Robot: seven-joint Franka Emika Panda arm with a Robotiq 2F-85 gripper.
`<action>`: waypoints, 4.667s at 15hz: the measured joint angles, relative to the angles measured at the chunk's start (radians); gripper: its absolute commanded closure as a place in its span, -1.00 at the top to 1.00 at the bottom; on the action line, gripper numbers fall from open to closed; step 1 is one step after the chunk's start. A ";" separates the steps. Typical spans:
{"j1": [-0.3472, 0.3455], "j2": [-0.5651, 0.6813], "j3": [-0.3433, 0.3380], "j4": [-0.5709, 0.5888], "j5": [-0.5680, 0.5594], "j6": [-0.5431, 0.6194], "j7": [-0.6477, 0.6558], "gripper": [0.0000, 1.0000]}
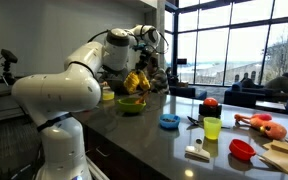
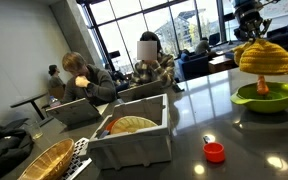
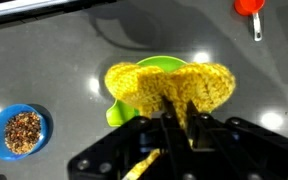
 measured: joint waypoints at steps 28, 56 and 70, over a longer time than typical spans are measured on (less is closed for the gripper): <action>-0.005 -0.174 -0.175 -0.258 0.004 0.148 -0.251 -0.93; -0.009 -0.109 -0.291 -0.357 0.014 0.322 -0.225 -0.93; 0.008 -0.142 -0.243 -0.358 0.014 0.355 -0.227 -0.93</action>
